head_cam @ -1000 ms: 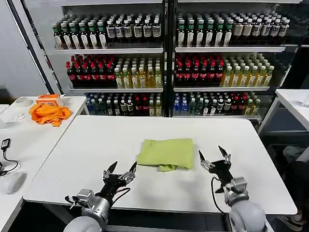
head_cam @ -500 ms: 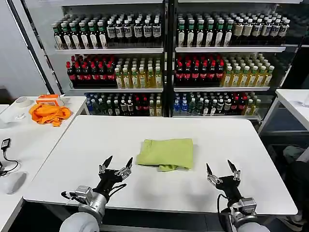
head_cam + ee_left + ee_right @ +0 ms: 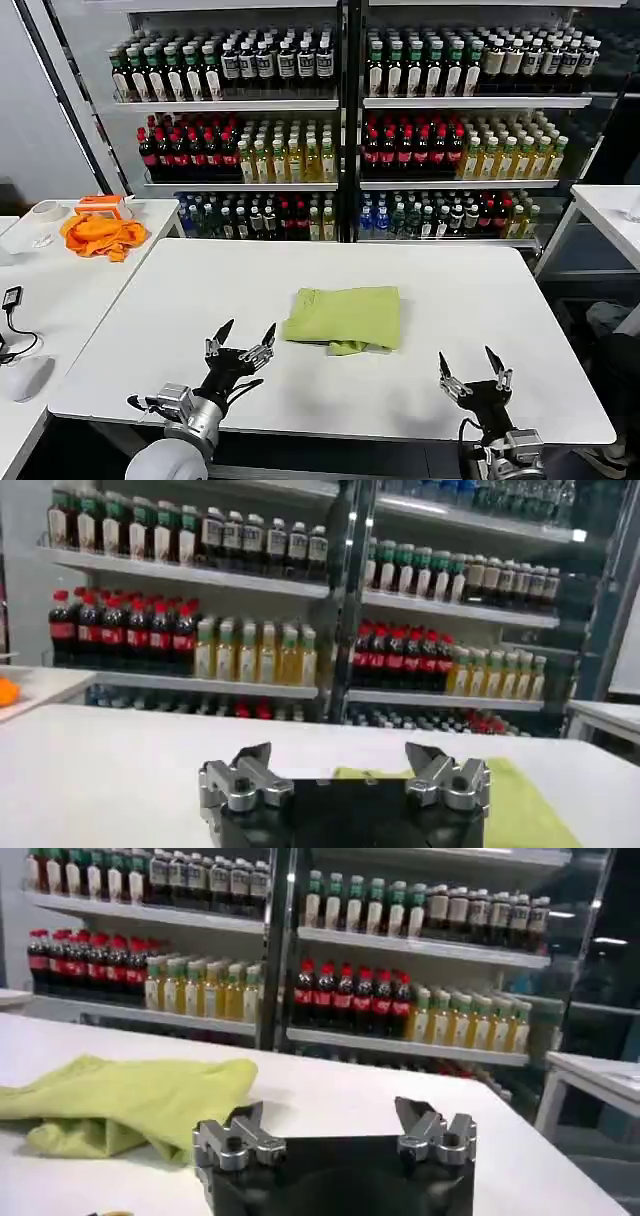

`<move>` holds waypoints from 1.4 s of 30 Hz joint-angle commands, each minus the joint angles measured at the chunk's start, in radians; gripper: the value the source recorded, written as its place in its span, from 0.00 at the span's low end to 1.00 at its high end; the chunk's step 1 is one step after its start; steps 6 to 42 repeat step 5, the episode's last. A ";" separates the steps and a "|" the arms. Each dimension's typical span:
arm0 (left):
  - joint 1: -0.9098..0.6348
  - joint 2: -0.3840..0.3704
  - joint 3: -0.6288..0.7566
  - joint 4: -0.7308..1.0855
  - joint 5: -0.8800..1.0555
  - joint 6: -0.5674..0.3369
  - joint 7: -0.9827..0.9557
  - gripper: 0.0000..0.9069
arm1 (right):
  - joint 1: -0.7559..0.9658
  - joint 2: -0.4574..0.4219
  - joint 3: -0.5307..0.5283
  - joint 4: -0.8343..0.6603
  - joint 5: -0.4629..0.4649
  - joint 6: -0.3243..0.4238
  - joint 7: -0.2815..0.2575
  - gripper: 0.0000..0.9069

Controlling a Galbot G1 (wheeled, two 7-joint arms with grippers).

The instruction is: Fold and organize the clothes.

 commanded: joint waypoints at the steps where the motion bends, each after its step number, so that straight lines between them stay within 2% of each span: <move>1: 0.001 -0.002 0.001 -0.005 0.010 -0.006 -0.003 1.00 | -0.041 0.018 0.011 0.025 -0.024 0.043 0.027 1.00; 5: 0.004 -0.003 0.006 -0.007 0.021 -0.008 -0.002 1.00 | -0.027 0.022 0.012 0.010 -0.003 0.053 0.023 1.00; 42: 0.004 -0.003 0.006 -0.007 0.021 -0.008 -0.002 1.00 | -0.027 0.022 0.012 0.010 -0.003 0.053 0.023 1.00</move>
